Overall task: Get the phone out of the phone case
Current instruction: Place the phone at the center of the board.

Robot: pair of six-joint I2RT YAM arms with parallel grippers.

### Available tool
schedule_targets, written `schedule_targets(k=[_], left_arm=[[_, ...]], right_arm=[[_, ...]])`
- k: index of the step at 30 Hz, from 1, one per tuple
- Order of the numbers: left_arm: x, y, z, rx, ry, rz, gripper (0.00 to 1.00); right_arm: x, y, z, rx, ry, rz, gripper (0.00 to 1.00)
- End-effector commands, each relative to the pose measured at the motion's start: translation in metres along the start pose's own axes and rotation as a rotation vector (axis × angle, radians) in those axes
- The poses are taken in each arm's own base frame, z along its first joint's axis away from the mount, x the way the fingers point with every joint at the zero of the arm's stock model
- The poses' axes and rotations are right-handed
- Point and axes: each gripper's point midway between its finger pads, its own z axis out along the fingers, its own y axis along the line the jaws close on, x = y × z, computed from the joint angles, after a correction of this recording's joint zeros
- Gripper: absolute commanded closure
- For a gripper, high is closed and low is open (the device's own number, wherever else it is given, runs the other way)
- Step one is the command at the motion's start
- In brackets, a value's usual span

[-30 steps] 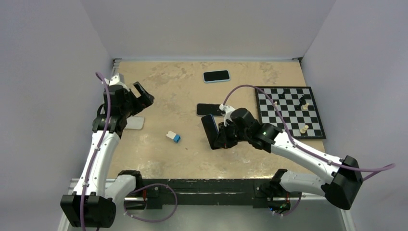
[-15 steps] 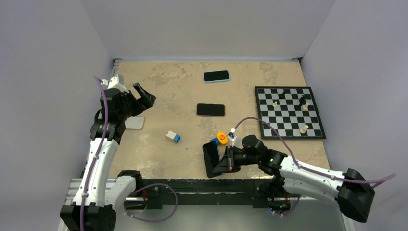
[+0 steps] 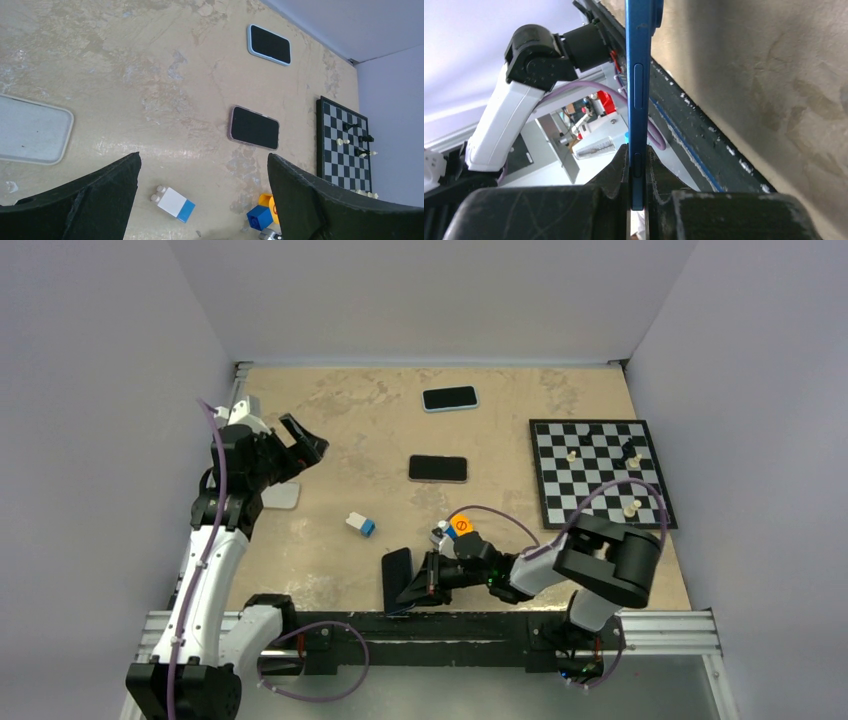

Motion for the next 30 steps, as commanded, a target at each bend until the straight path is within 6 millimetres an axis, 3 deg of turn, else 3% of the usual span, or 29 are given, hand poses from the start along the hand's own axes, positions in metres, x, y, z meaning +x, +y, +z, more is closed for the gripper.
schedule_targets(k=[1, 5, 10, 17, 30], left_arm=[[-0.007, -0.010, 0.000, 0.040, -0.025, -0.001, 0.00], [-0.010, -0.008, -0.003, 0.034, -0.047, 0.006, 0.00], [-0.012, -0.008, -0.004, 0.032, -0.050, 0.007, 0.00], [-0.016, -0.008, -0.009, 0.028, -0.078, 0.021, 0.00], [-0.014, -0.009, -0.011, 0.035, -0.076, 0.024, 0.00]], right_arm=[[-0.001, 0.057, 0.009, -0.259, -0.044, 0.053, 1.00], [-0.005, 0.051, 0.020, -0.220, -0.089, 0.076, 1.00], [-0.005, 0.034, 0.024, -0.131, -0.111, 0.112, 0.89], [-0.011, 0.018, 0.038, -0.078, -0.088, 0.140, 0.89], [-0.016, -0.021, 0.037, 0.077, -0.069, 0.158, 0.78]])
